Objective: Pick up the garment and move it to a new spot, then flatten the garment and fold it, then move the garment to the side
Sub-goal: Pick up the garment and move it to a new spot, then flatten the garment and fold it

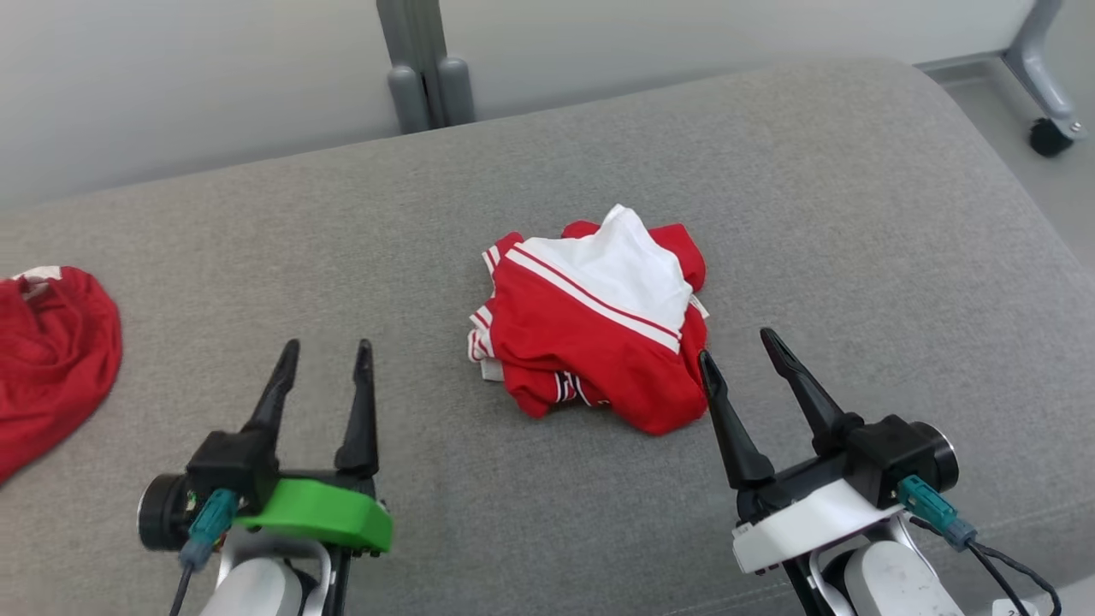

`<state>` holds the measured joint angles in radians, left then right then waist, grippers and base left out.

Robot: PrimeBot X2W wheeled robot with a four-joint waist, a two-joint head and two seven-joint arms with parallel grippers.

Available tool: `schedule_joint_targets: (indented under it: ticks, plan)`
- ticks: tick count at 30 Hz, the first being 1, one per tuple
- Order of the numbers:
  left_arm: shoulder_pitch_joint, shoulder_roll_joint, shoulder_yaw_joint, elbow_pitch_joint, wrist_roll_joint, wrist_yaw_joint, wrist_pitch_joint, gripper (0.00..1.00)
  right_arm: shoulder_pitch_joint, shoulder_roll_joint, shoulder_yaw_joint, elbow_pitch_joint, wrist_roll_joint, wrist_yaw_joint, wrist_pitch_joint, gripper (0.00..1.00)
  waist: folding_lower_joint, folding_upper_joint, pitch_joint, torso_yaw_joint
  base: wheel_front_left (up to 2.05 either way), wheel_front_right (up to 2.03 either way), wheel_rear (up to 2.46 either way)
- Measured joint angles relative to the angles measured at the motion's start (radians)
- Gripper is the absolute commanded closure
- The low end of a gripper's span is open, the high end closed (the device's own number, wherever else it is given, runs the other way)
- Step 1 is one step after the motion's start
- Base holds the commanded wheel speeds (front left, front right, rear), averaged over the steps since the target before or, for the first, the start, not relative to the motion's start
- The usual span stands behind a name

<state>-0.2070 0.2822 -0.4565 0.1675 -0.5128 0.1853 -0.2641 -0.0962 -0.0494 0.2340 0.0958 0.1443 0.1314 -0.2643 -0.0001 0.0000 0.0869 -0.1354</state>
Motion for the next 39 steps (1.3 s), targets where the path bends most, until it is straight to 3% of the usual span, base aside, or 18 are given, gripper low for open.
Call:
schedule_joint_targets:
  ticks: [4, 12, 19, 39]
  plan:
    - [0.128, -0.066, 0.152, -0.097, 0.104, -0.002, 0.0, 0.0, 0.013, 0.0, -0.007, 0.003, -0.007, 0.0, 0.0, 0.0, 0.0, 0.0, -0.031, 0.038, 0.0, 0.0, 0.0]
    - [0.32, -0.181, 0.341, -0.152, 0.263, -0.093, 0.0, 0.0, 0.045, 0.0, -0.005, 0.017, -0.015, 0.0, 0.0, 0.0, 0.0, 0.0, -0.087, 0.08, 0.0, 0.0, 0.0]
    - [0.373, -0.226, 0.383, -0.129, 0.328, -0.149, 0.0, 0.0, 0.073, 0.0, -0.016, 0.033, -0.026, 0.0, 0.0, 0.0, 0.0, 0.0, -0.114, 0.094, 0.0, 0.0, 0.0]
    - [0.383, -0.232, 0.379, -0.127, 0.34, -0.158, 0.0, 0.0, 0.105, 0.0, -0.034, 0.048, -0.003, 0.0, 0.0, 0.0, 0.0, 0.0, -0.139, 0.092, 0.0, 0.0, 0.0]
